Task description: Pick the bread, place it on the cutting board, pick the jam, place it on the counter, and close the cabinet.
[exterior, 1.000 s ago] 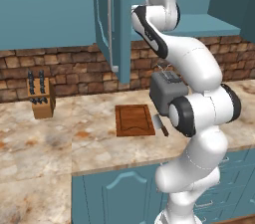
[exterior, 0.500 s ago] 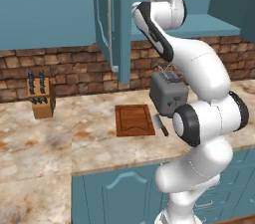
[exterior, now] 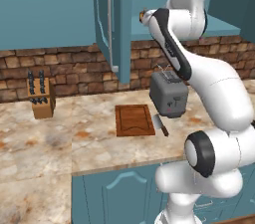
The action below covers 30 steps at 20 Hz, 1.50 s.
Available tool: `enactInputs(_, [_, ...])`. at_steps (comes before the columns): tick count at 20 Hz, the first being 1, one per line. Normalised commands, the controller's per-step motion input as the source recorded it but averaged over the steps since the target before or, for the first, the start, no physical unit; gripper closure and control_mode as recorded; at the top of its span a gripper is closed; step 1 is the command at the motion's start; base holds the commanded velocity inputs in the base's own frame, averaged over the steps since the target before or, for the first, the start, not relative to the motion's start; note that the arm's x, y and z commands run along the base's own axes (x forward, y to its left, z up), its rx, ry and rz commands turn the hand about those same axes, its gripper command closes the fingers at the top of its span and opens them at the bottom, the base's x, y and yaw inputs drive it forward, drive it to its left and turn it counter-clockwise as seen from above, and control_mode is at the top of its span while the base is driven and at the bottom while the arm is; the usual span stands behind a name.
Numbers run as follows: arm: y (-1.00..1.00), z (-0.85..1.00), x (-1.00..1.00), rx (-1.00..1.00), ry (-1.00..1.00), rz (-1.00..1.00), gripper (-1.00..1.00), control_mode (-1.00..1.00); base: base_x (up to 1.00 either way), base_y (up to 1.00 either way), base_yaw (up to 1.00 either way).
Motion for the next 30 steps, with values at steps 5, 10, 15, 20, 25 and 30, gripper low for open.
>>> enactInputs(5, [-0.44, -0.45, -0.73, -0.01, -0.07, 0.03, 1.00, -1.00, 0.00, 0.00, 0.00])
enactInputs(10, [-0.34, -0.46, -0.51, -0.06, -0.03, 0.00, 1.00, -1.00, 0.00, 0.00, 0.00])
enactInputs(15, [-0.36, -0.41, -0.17, -0.06, -0.01, 0.00, 1.00, -1.00, 0.00, 0.00, 0.00])
enactInputs(20, [-0.54, -0.27, -0.11, 0.00, 0.00, -0.01, 1.00, -1.00, 0.00, 0.00, 0.00])
enactInputs(25, [-0.60, -0.18, 0.00, -0.01, 0.00, -0.11, 1.00, -1.00, 0.00, 0.00, 0.00])
enactInputs(30, [-0.51, -0.20, -0.01, -0.01, 0.03, -0.13, 1.00, -1.00, 0.00, 0.00, 0.00])
